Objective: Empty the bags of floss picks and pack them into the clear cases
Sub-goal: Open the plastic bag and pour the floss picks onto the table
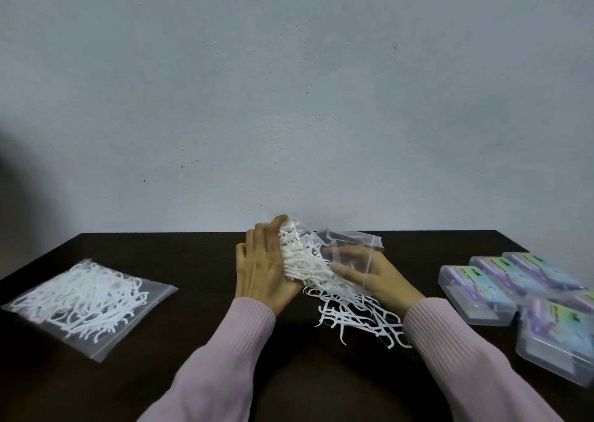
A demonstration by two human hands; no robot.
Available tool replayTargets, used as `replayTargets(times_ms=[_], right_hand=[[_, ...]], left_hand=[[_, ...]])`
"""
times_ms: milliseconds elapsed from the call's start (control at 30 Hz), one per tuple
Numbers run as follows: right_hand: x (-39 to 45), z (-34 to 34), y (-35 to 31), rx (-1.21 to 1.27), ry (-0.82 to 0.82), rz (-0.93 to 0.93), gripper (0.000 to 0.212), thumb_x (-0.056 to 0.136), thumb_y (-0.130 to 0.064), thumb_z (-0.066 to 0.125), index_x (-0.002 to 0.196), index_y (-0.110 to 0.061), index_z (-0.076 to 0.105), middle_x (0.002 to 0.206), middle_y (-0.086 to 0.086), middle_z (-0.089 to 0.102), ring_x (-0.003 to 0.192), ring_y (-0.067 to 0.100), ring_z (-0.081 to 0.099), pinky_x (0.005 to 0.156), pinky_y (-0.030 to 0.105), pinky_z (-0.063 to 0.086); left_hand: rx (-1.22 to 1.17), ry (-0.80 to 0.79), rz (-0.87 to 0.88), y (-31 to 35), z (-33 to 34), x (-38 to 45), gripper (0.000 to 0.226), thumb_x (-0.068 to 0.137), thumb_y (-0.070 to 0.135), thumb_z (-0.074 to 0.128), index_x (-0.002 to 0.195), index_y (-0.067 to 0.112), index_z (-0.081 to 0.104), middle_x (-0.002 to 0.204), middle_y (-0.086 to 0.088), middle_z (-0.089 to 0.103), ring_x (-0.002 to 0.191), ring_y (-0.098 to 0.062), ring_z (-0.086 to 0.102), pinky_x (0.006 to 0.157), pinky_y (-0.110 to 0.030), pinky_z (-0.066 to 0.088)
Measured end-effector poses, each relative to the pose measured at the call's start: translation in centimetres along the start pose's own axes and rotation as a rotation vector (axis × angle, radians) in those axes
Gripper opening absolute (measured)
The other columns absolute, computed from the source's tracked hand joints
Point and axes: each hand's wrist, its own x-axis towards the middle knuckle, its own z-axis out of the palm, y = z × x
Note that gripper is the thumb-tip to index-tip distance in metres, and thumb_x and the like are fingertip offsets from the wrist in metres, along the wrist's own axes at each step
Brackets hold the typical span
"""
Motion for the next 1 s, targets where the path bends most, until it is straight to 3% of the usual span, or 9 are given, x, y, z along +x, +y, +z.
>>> replayTargets(times_ms=[67, 167, 300, 400, 467, 600, 733, 867, 1000], right_hand=[[-0.1, 0.3, -0.1, -0.109, -0.047, 0.010, 0.045, 0.078, -0.045, 0.057, 0.114, -0.019, 0.061, 0.110, -0.018, 0.057, 0.094, -0.005, 0.056, 0.084, 0.016, 0.048], [0.0, 0.3, -0.2, -0.201, -0.104, 0.016, 0.035, 0.089, -0.035, 0.053, 0.114, -0.012, 0.062, 0.097, -0.026, 0.047, 0.084, -0.008, 0.051, 0.065, 0.003, 0.042], [-0.1, 0.0, -0.2, -0.233, -0.093, 0.069, 0.021, 0.089, -0.035, 0.055, 0.098, -0.017, 0.062, 0.096, -0.022, 0.049, 0.087, -0.003, 0.050, 0.074, 0.012, 0.039], [-0.1, 0.3, 0.1, -0.219, -0.097, 0.084, 0.038, 0.082, -0.046, 0.056, 0.099, -0.014, 0.065, 0.105, -0.010, 0.055, 0.093, 0.011, 0.056, 0.082, 0.021, 0.045], [-0.1, 0.5, 0.3, -0.252, -0.101, 0.077, 0.035, 0.084, -0.043, 0.056, 0.100, -0.014, 0.065, 0.111, -0.001, 0.058, 0.096, 0.013, 0.056, 0.086, 0.024, 0.044], [0.0, 0.4, 0.4, -0.320, -0.086, 0.047, 0.028, 0.090, -0.030, 0.055, 0.103, -0.007, 0.065, 0.120, 0.007, 0.057, 0.095, 0.012, 0.054, 0.081, 0.020, 0.040], [-0.1, 0.1, -0.1, -0.355, 0.018, -0.014, 0.026, 0.091, -0.028, 0.053, 0.108, -0.012, 0.064, 0.124, -0.001, 0.052, 0.105, 0.012, 0.050, 0.090, 0.023, 0.039], [-0.4, -0.5, -0.3, -0.279, 0.079, -0.009, 0.016, 0.093, -0.028, 0.047, 0.098, -0.018, 0.059, 0.108, -0.013, 0.049, 0.102, 0.008, 0.051, 0.090, 0.022, 0.042], [-0.4, -0.3, 0.0, -0.158, 0.055, -0.017, 0.011, 0.095, -0.026, 0.043, 0.102, -0.028, 0.051, 0.105, -0.013, 0.051, 0.091, -0.002, 0.052, 0.076, 0.013, 0.047]], left_hand=[[0.025, 0.018, -0.009, 0.1, 0.0, 0.0, 0.097, 0.044, 0.051, 0.077, 0.123, 0.012, 0.039, 0.097, -0.012, 0.055, 0.083, -0.028, 0.056, 0.066, -0.036, 0.044], [0.029, 0.012, -0.037, 0.1, 0.1, -0.2, 0.104, 0.041, 0.050, 0.082, 0.126, 0.012, 0.036, 0.099, -0.013, 0.054, 0.085, -0.028, 0.054, 0.067, -0.035, 0.043], [0.020, 0.023, -0.029, 0.5, 0.3, -0.3, 0.100, 0.047, 0.053, 0.077, 0.127, 0.012, 0.035, 0.100, -0.014, 0.055, 0.085, -0.029, 0.055, 0.067, -0.037, 0.045], [0.022, 0.042, -0.021, 0.5, 0.3, -0.4, 0.099, 0.047, 0.050, 0.079, 0.127, 0.011, 0.036, 0.100, -0.014, 0.056, 0.085, -0.029, 0.055, 0.066, -0.038, 0.045], [0.038, 0.047, -0.003, 0.4, 0.4, -0.5, 0.101, 0.045, 0.050, 0.080, 0.127, 0.011, 0.037, 0.097, -0.013, 0.056, 0.082, -0.029, 0.056, 0.065, -0.036, 0.045], [0.070, 0.049, 0.013, 0.3, 0.7, -0.5, 0.102, 0.045, 0.052, 0.079, 0.129, 0.011, 0.037, 0.098, -0.013, 0.056, 0.085, -0.025, 0.050, 0.065, -0.037, 0.045], [0.050, 0.048, -0.043, -0.1, 0.6, -0.3, 0.106, 0.041, 0.042, 0.087, 0.130, 0.012, 0.036, 0.098, -0.014, 0.056, 0.086, -0.023, 0.047, 0.065, -0.036, 0.046], [-0.008, -0.002, -0.122, -0.7, 0.2, -0.1, 0.112, 0.041, 0.028, 0.092, 0.133, 0.019, 0.030, 0.100, -0.016, 0.056, 0.085, -0.029, 0.054, 0.066, -0.039, 0.046], [-0.120, -0.098, -0.071, -0.3, 0.5, -0.5, 0.118, 0.054, 0.019, 0.088, 0.142, 0.037, 0.010, 0.098, -0.017, 0.057, 0.087, -0.032, 0.059, 0.088, -0.053, 0.045]])
